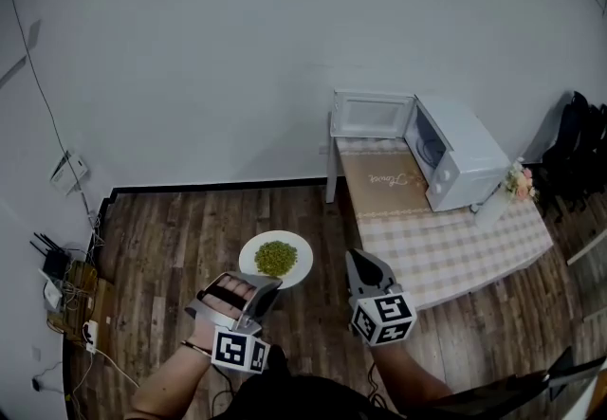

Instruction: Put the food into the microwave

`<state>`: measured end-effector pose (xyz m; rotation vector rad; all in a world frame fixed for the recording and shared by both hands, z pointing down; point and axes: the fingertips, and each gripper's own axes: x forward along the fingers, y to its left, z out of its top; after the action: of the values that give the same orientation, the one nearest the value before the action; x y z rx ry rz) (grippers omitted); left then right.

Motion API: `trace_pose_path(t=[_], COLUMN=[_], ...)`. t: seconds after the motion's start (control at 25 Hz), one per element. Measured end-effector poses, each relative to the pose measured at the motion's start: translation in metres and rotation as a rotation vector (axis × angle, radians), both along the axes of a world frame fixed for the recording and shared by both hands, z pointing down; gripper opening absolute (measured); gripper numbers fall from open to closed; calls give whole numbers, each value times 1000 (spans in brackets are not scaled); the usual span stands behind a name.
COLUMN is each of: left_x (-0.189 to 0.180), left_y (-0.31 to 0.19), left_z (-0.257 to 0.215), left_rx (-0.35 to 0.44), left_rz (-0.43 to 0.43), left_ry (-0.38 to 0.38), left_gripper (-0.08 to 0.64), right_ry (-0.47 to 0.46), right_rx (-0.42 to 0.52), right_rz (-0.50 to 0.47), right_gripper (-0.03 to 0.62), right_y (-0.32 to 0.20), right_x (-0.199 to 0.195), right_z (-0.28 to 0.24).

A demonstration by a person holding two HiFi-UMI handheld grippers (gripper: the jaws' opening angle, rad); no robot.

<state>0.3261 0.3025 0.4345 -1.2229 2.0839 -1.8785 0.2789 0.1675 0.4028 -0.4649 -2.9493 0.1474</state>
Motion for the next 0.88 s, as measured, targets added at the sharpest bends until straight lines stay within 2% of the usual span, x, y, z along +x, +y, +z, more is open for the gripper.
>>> trace_pose_path(t=[0.44, 0.68, 0.88], left_x=[-67, -97, -117], left_y=[26, 42, 50], left_z=[2, 11, 12], left_rx=[32, 2, 6], left_rz=[52, 115, 129], left_ry=[11, 1, -6], left_gripper=[20, 20, 20], right_ry=[21, 22, 32], right_rx=[28, 42, 45], right_rz=[67, 87, 109], right_gripper=[9, 9, 9], right_y=[21, 41, 47], right_x=[-57, -81, -93], right_z=[6, 7, 9])
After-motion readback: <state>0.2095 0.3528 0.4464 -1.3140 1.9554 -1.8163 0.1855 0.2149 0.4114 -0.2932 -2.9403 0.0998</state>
